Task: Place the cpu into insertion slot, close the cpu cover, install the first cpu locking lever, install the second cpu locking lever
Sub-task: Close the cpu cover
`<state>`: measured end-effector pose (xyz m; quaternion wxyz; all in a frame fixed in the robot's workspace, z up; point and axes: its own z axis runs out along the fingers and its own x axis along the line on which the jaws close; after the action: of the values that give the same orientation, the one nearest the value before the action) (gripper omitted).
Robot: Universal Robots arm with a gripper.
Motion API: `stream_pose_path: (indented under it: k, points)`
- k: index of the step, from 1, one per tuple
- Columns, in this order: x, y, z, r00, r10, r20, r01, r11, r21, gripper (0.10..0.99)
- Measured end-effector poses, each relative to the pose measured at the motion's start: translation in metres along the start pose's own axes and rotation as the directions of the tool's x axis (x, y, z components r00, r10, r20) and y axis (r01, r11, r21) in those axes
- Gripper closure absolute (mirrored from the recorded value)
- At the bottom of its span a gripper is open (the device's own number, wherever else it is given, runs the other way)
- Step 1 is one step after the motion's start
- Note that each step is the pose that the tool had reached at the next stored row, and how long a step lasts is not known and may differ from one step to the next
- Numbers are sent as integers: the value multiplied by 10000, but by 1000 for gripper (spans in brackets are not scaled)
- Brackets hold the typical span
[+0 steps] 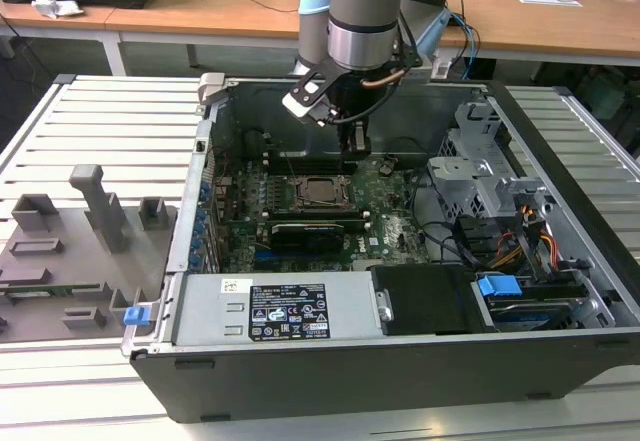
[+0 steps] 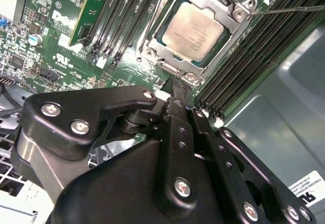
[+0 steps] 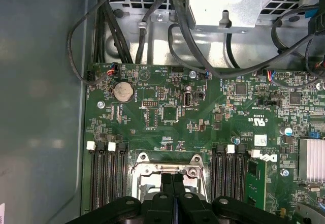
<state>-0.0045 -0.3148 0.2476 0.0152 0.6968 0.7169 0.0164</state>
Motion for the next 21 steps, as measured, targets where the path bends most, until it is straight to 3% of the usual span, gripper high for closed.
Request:
stream_pose_path:
  k: [13, 15, 17, 21]
  points:
    - [2, -111, 30, 10000, -1, -4, 1, 10000, -1, 980]
    - [2, -156, 28, 10000, 1, -8, -1, 10000, -2, 980]
    - [5, -261, 24, 10000, 1, -11, -1, 10000, -1, 980]
    - [8, -343, 22, 10000, 2, -14, -2, 10000, -1, 980]
